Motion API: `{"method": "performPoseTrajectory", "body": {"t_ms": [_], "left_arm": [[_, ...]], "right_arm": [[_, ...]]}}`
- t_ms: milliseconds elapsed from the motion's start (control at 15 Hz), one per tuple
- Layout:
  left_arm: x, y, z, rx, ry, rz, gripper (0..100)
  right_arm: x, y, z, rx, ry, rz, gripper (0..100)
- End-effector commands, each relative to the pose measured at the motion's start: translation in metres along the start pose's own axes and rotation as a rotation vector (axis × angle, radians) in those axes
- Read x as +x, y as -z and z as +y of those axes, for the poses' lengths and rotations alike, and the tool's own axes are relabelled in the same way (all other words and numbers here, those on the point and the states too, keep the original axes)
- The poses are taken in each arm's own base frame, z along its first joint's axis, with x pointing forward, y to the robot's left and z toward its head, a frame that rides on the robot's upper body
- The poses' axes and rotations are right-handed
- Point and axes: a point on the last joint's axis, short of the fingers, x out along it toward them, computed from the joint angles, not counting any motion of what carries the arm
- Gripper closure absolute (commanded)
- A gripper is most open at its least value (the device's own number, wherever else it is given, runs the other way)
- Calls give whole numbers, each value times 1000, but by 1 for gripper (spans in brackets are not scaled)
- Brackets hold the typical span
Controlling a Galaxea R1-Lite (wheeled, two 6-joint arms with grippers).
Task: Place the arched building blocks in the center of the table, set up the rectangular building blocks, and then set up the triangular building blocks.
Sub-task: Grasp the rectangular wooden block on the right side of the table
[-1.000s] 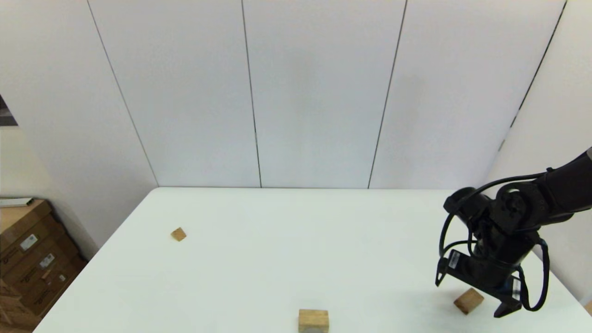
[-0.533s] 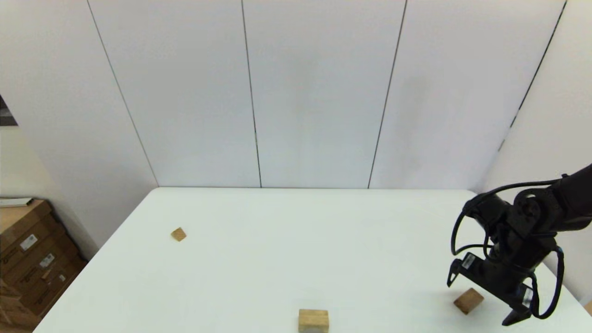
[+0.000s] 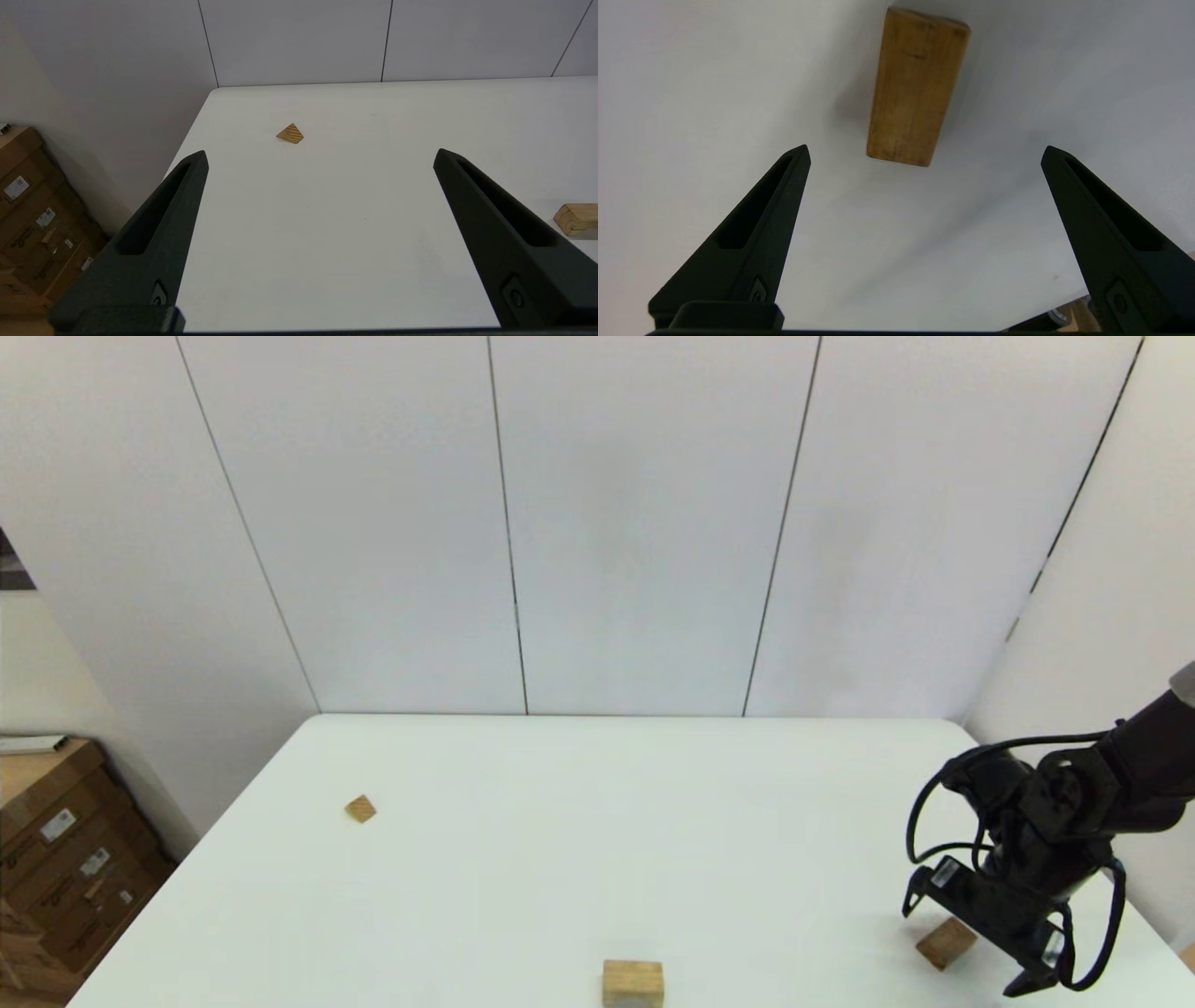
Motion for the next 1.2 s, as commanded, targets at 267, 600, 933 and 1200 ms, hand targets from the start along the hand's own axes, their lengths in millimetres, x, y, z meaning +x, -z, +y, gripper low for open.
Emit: {"method": "performPoseTrajectory", "body": {"t_ms": [267,600,933,1200], "left_arm": [[0,0,0,0,0,2,0],[0,0,0,0,1,2,0],[0,0,0,0,0,2,0],[0,0,0,0,0,2,0]], "right_arm": [[11,-5,-2,15,54,-16,0],[12,-5,-2,15,55,-15,0],[14,-3,0,2,62,-14,0],[15,-3,0,1,71,-17,0]]}}
